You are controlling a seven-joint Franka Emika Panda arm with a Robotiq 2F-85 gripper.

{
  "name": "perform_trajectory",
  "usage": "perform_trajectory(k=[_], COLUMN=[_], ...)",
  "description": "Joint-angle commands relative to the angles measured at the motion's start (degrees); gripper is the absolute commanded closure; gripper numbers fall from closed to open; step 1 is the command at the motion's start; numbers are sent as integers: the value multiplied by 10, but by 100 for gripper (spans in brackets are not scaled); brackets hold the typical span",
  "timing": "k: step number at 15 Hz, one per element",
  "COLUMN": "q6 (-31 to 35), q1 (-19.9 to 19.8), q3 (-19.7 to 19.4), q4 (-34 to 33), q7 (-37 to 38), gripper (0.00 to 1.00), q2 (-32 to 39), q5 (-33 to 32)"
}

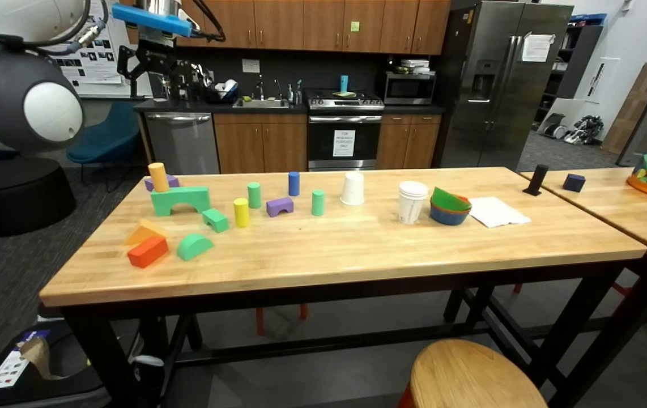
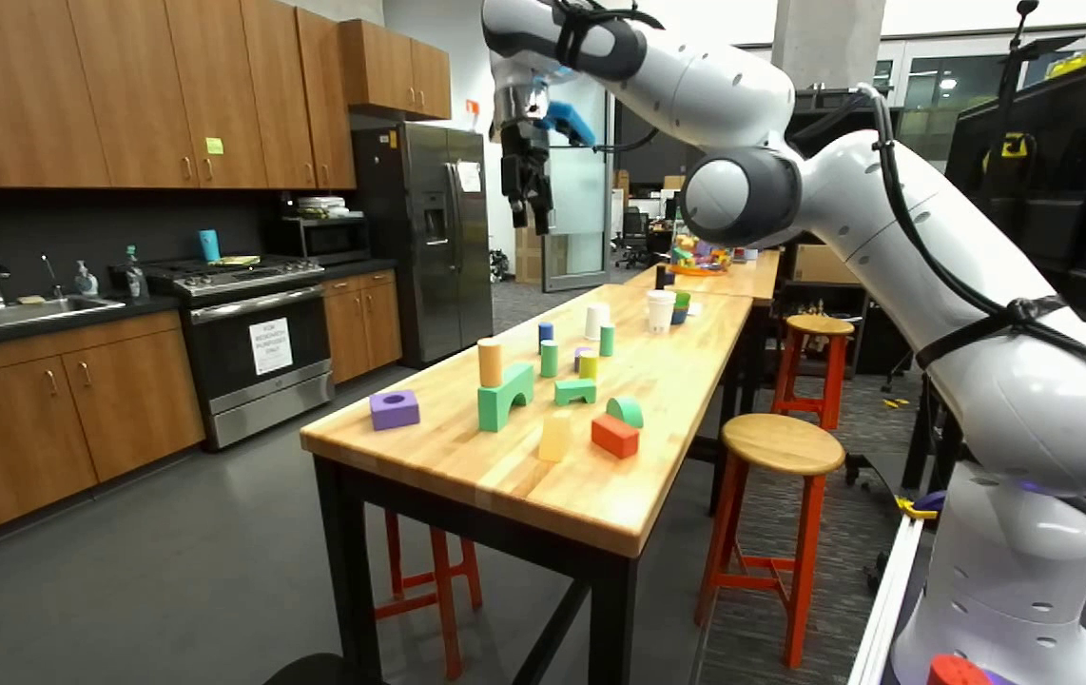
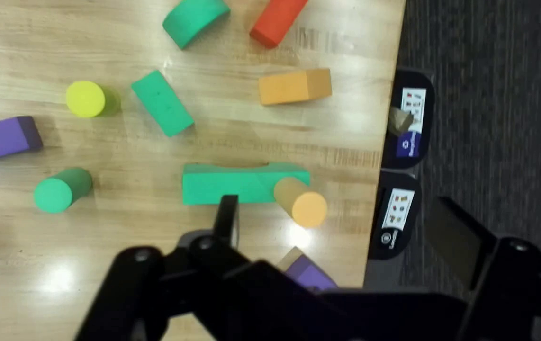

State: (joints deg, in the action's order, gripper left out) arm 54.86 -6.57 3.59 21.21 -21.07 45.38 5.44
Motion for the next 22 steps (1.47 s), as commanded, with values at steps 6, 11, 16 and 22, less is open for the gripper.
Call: perform_trajectory(k=[6,11,16,22], q6=[122,104,103,85], q1=[-13,-15,-14,-24], q3=[-13,-8,-8,51], q4=[6,-19,-22,-11], q7=[171,158,158,141], gripper=[0,0,0,0], q2=[-5,13,15,23], q5=[9,12,12,96])
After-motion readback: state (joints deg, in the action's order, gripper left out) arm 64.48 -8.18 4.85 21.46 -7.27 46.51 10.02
